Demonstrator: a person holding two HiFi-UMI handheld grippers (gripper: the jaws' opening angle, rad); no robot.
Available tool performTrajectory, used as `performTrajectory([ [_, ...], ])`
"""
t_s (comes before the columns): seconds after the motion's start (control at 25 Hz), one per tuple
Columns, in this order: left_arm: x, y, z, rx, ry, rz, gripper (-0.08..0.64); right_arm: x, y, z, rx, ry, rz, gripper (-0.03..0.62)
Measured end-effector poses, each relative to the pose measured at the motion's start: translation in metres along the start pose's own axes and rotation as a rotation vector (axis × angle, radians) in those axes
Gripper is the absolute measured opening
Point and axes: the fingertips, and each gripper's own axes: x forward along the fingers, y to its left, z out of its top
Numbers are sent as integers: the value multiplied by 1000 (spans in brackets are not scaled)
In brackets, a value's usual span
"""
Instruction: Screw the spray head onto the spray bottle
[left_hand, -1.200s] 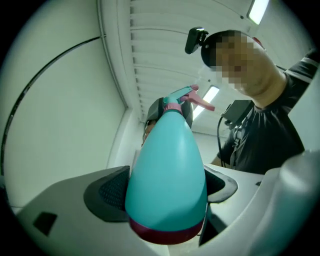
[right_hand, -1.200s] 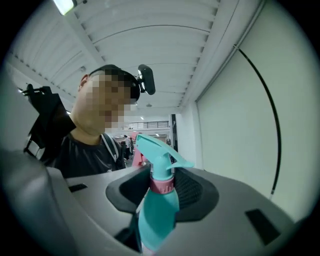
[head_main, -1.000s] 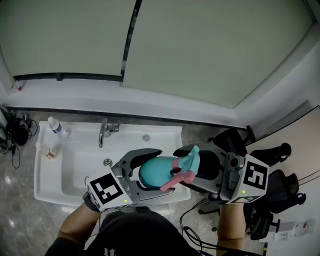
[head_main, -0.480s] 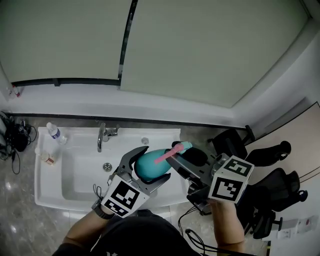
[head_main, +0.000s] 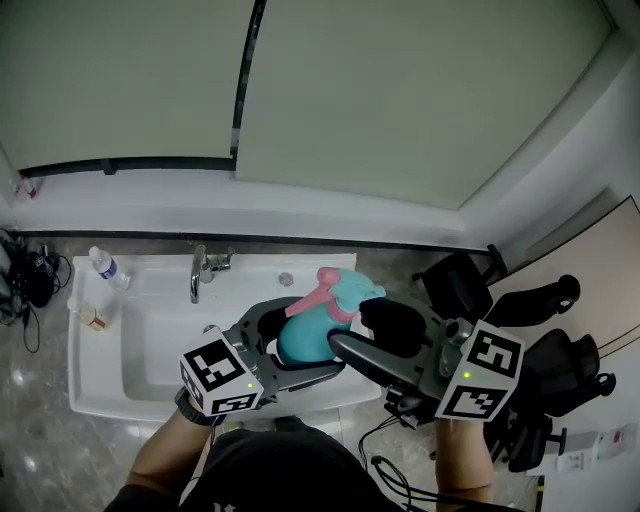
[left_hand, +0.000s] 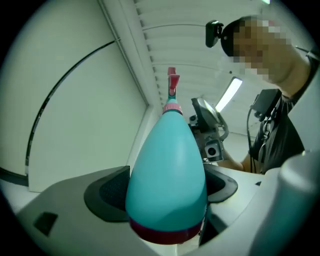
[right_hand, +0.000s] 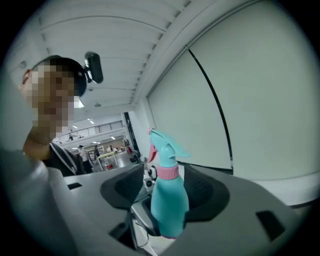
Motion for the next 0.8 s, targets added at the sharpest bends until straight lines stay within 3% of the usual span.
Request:
performTrajectory([
  [0.24, -9, -38, 21, 0, -65, -250, 419, -52, 17, 30, 28, -239, 410, 225],
  [0.36, -14, -62, 30, -26, -92, -423, 419, -68, 32, 45, -49, -344, 663, 242],
  [0.48, -22, -89, 36, -74, -113, -608, 419, -67, 53, 53, -111, -371, 887, 261],
  [0.56, -16, -104, 40, -81, -110, -670, 419, -59, 60, 54, -115, -323, 958, 284],
  [0.68, -4, -109, 41, -62, -100, -649, 419, -48, 83, 33, -186, -185, 1018, 301],
  [0.72, -6, -107, 39, -52, -96, -628, 419, -43, 91, 25, -219, -160, 1004, 304],
  [0.8, -13, -100, 33, -28, -88, -573, 419, -29, 100, 19, -260, -147, 885, 310],
])
